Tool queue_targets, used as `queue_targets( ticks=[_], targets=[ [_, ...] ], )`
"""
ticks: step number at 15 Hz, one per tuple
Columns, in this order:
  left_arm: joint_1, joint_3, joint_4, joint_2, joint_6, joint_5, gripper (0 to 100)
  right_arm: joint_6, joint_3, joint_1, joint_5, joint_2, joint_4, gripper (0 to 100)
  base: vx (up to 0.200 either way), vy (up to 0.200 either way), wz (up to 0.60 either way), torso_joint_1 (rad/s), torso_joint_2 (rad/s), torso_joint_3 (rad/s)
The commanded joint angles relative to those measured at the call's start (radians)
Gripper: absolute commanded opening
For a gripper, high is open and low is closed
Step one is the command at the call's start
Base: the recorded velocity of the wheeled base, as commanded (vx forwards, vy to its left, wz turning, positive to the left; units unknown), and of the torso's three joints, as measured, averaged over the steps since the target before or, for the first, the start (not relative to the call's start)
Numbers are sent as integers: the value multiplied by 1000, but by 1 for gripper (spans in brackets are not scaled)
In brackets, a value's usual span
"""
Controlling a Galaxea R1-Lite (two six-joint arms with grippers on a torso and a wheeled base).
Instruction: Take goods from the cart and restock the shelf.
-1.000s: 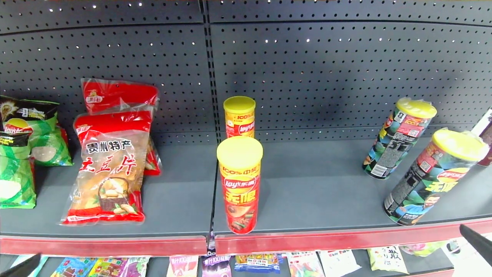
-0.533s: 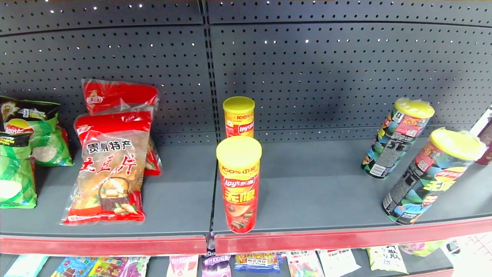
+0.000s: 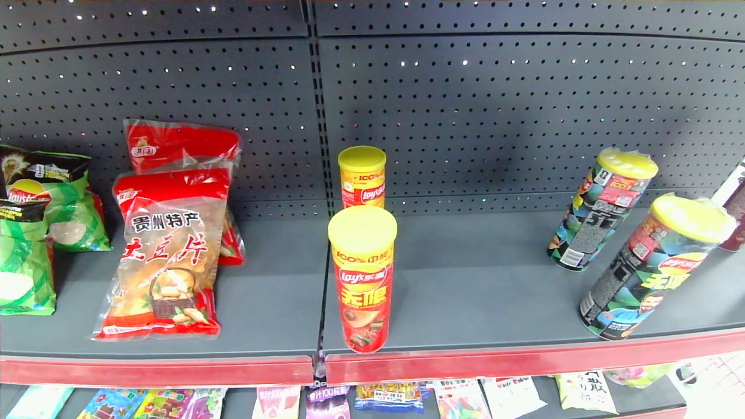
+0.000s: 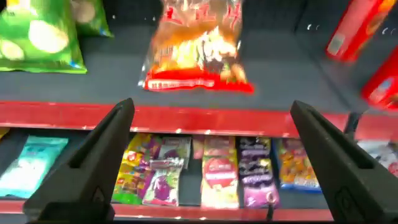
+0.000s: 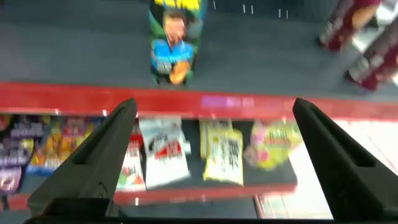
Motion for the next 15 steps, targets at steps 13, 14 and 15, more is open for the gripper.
queue_targets(
  ticks=[13, 14, 15],
  targets=[
    [-7, 92, -85, -26, 40, -38, 100, 56, 41, 5, -36, -27, -10, 100, 0, 0, 0, 0, 0, 0],
    [-7, 92, -85, -26, 42, -38, 100, 99, 41, 10, -15, -27, 1, 100, 0, 0, 0, 0, 0, 0],
    [-7, 92, -85, -26, 42, -38, 100, 125, 41, 14, 8, -32, 6, 100, 0, 0, 0, 0, 0, 0]
  ],
)
